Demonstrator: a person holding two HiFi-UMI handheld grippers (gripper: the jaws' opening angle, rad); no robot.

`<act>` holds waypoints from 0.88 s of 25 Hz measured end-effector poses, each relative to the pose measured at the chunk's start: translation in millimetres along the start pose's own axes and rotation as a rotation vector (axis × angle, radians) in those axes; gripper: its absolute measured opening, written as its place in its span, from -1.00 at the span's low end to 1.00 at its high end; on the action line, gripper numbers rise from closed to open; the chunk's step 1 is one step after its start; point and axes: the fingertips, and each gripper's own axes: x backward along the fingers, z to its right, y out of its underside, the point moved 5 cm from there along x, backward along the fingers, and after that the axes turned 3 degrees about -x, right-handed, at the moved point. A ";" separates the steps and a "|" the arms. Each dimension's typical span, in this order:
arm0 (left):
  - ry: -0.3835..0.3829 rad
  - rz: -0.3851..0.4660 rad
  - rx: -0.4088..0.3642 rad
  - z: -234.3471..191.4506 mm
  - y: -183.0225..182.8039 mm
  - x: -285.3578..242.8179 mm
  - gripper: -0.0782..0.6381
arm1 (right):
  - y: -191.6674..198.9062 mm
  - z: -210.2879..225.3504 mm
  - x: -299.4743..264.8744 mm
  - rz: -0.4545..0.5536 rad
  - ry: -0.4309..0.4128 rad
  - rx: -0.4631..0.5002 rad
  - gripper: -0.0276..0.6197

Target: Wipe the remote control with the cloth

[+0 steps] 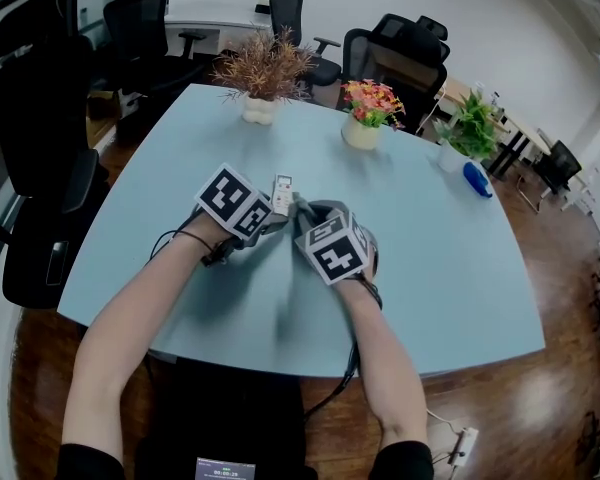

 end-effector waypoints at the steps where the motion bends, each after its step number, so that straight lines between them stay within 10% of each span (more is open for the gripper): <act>1: -0.001 0.001 0.002 -0.8 0.5 0.3 -0.08 | -0.6 -0.9 -0.1 0.005 -0.007 -0.003 -0.84; 14: -0.022 0.024 0.008 0.9 3.8 6.3 -0.08 | 5.6 4.6 2.6 0.006 -0.002 -0.038 -0.84; 22: -0.106 0.262 -0.072 41.8 34.0 68.2 -0.08 | -9.9 25.6 42.6 0.242 -0.018 -0.195 -0.84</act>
